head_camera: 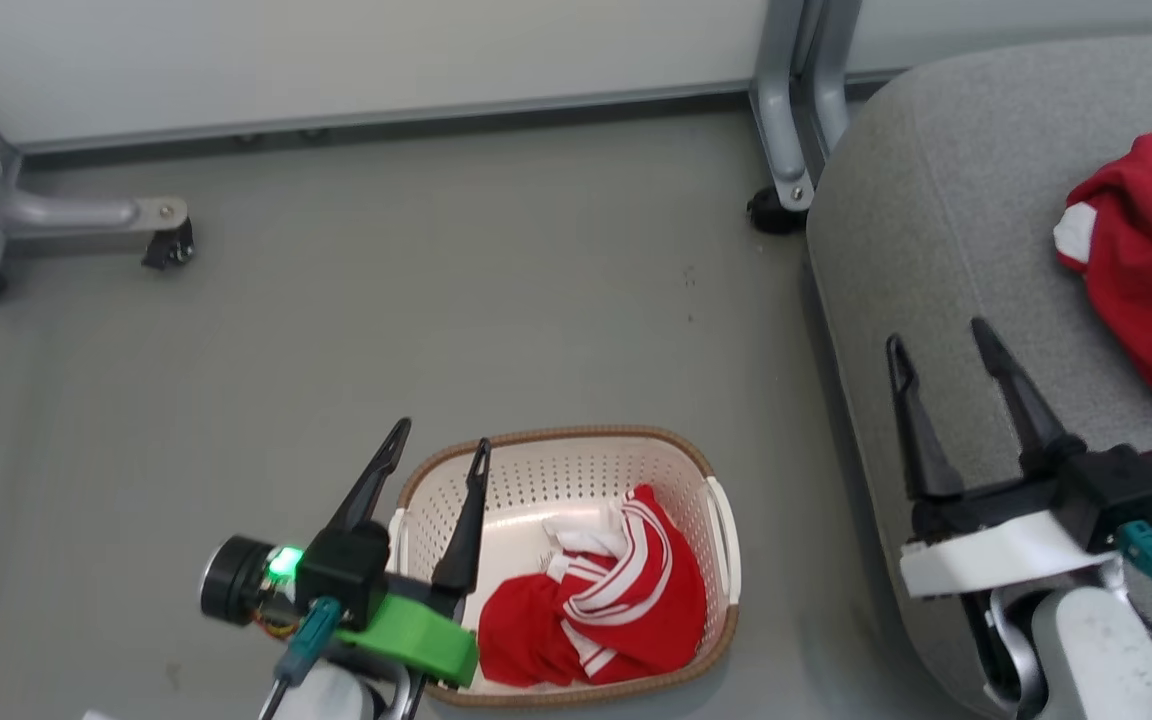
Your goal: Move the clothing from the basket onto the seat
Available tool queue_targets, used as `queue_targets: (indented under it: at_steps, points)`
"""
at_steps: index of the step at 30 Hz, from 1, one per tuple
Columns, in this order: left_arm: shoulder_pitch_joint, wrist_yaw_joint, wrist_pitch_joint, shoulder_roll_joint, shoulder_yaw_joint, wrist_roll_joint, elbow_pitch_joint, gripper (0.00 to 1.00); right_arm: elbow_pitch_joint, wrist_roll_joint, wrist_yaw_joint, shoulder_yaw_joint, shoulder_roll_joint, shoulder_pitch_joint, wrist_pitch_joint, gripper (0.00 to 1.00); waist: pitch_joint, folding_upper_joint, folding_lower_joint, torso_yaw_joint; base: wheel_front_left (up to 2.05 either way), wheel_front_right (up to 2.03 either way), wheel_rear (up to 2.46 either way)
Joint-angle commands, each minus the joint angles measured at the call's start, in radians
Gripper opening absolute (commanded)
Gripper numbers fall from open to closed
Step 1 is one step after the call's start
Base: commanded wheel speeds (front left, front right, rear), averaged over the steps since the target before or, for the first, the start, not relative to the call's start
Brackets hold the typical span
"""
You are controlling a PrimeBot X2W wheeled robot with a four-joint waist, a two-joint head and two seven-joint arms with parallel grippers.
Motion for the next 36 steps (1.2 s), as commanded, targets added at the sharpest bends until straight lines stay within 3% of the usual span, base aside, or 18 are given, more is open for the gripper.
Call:
queue_targets:
  at_steps: [1, 6, 10, 20, 30, 36]
  points:
    - [-0.072, -0.009, 0.001, 0.002, -0.019, 0.01, 0.031, 1.0, -0.018, -0.01, -0.001, -0.023, -0.002, -0.042, -0.003, 1.0, 0.203, 0.0, 0.0001, -0.005, 0.0, 0.0, 0.0]
    - [-0.247, -0.021, 0.001, 0.018, -0.123, 0.042, 0.186, 1.0, -0.059, -0.024, -0.001, -0.077, -0.003, -0.131, -0.003, 1.0, 0.35, 0.0, 0.0001, -0.023, 0.0, 0.0, 0.0]
    - [-0.395, -0.02, 0.001, 0.046, -0.272, 0.054, 0.368, 1.0, -0.094, -0.029, -0.001, -0.097, 0.001, -0.186, -0.003, 1.0, 0.445, 0.0, 0.0001, -0.051, 0.0, 0.0, 0.0]
    - [-0.703, -0.021, 0.04, 0.044, -0.658, -0.072, 0.762, 1.0, -0.145, -0.053, -0.001, -0.094, 0.017, -0.269, -0.003, 1.0, 0.673, 0.0, 0.0001, -0.121, 0.0, 0.0, 0.0]
    - [-0.879, -0.021, 0.098, 0.047, -0.935, -0.197, 0.913, 1.0, -0.182, -0.061, -0.001, -0.075, 0.032, -0.318, -0.003, 1.0, 0.823, 0.0, 0.0001, -0.175, 0.0, 0.0, 0.0]
    - [-0.932, -0.02, 0.115, 0.057, -0.981, -0.246, 0.968, 1.0, -0.211, -0.07, -0.001, -0.073, 0.036, -0.333, -0.003, 1.0, 0.879, 0.0, 0.0001, -0.184, 0.0, 0.0, 0.0]
